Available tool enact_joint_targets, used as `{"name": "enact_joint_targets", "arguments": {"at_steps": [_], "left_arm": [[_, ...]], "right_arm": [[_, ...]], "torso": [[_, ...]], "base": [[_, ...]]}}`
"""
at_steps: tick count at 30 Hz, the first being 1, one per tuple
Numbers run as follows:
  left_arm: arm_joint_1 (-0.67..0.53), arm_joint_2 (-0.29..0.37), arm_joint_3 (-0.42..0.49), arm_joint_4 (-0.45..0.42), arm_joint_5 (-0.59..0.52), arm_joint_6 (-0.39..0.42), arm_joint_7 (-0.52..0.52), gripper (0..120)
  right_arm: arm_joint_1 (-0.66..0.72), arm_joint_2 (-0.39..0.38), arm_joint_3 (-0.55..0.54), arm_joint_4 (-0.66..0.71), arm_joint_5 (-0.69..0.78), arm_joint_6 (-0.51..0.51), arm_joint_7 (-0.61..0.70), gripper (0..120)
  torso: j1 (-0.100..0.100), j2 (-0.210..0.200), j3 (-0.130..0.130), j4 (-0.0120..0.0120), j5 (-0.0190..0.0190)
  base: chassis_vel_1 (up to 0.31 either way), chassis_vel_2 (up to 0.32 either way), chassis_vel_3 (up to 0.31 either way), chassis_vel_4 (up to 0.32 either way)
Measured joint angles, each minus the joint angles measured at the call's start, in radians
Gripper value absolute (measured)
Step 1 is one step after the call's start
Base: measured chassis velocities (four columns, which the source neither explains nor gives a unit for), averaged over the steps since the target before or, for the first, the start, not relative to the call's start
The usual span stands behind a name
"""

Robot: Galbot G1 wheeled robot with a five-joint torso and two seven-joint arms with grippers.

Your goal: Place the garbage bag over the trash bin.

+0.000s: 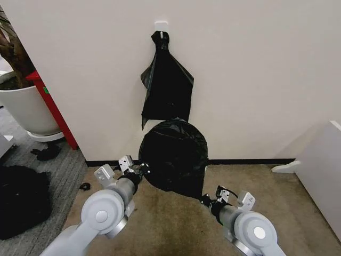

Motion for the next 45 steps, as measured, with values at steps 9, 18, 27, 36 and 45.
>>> {"name": "enact_joint_targets", "arguments": {"at_steps": [9,18,27,36,45], "left_arm": [[-0.021,-0.002,-0.001,0.06,0.069,-0.004,0.018,0],[-0.051,-0.018,0.007,0.098,0.069,-0.014,0.011,0],[0.003,0.019,0.004,0.143,0.2,0.002,0.151,0],[0.096,0.068,0.014,0.228,0.516,-0.028,0.453,0],[0.117,0.155,0.026,0.267,0.907,-0.239,0.797,0]], "right_arm": [[-0.088,-0.016,-0.005,0.128,-0.172,-0.02,-0.059,26],[-0.179,-0.041,0.011,0.22,-0.34,-0.019,-0.142,57],[-0.296,-0.084,0.25,0.242,-0.459,0.021,-0.419,89],[-0.275,-0.212,0.626,0.207,-0.216,-0.058,-0.816,100],[-0.115,-0.355,0.498,0.004,-0.212,-0.116,-1.027,100]], "torso": [[0.0,0.0,0.0,0.0,0.0],[0.0,0.0,0.0,0.0,-0.0001],[0.0,0.0,0.0,0.0,0.0001],[0.0,0.0,0.0,-0.0001,0.0002],[0.0,0.0,0.0,0.0,0.0002]], "base": [[0.0,0.0,0.0,0.0],[0.0,0.0,0.0,0.0],[0.0,0.0,0.0,0.0],[0.0,0.0,0.0,0.0],[0.0,0.0,0.0,0.0]]}}
